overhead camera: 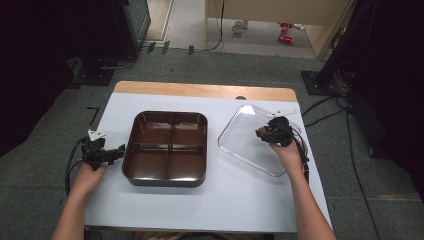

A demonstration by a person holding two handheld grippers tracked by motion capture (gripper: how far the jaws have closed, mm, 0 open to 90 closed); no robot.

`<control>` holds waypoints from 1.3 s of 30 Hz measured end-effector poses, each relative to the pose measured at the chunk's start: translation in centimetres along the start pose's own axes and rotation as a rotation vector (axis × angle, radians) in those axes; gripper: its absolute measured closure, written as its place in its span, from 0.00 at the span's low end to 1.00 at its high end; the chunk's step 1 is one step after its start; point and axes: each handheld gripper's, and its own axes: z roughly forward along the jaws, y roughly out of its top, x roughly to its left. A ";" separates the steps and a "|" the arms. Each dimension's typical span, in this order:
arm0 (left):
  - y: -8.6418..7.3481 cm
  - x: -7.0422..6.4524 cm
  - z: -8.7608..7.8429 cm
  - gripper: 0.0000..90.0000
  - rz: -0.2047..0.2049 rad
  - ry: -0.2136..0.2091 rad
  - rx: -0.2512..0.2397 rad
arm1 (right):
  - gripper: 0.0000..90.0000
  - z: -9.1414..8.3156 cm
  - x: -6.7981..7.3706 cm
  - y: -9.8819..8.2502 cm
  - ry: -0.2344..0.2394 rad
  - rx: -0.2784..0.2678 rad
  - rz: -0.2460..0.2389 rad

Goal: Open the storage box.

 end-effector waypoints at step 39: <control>0.0 0.0 0.0 0.13 0.000 0.000 0.001 | 0.46 -0.8 -0.5 -1.2 0.016 -0.055 0.110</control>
